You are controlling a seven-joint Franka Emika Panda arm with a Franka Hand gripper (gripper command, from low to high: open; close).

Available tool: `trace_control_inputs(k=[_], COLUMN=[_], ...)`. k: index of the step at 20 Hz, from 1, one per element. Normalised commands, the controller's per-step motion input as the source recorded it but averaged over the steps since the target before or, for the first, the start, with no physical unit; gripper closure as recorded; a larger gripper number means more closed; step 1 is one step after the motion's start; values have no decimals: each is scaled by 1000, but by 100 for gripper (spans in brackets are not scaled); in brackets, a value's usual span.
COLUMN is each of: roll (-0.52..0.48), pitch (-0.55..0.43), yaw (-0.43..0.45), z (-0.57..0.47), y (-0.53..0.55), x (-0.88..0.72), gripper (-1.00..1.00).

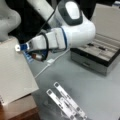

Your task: Turn off the lamps. Pick up the book. Place the book on the shelf position.

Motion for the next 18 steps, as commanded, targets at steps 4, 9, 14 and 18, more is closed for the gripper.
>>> trace_control_inputs(k=[4, 9, 14, 18], roll=[-99, -114, -131, -171], pitch=[-49, -89, -83, -67], yaw=[261, 245, 258, 234], z=[38, 18, 19, 35], y=[-146, -208, -137, -88], x=[-185, -202, -185, -150], gripper=[100, 100, 100, 100])
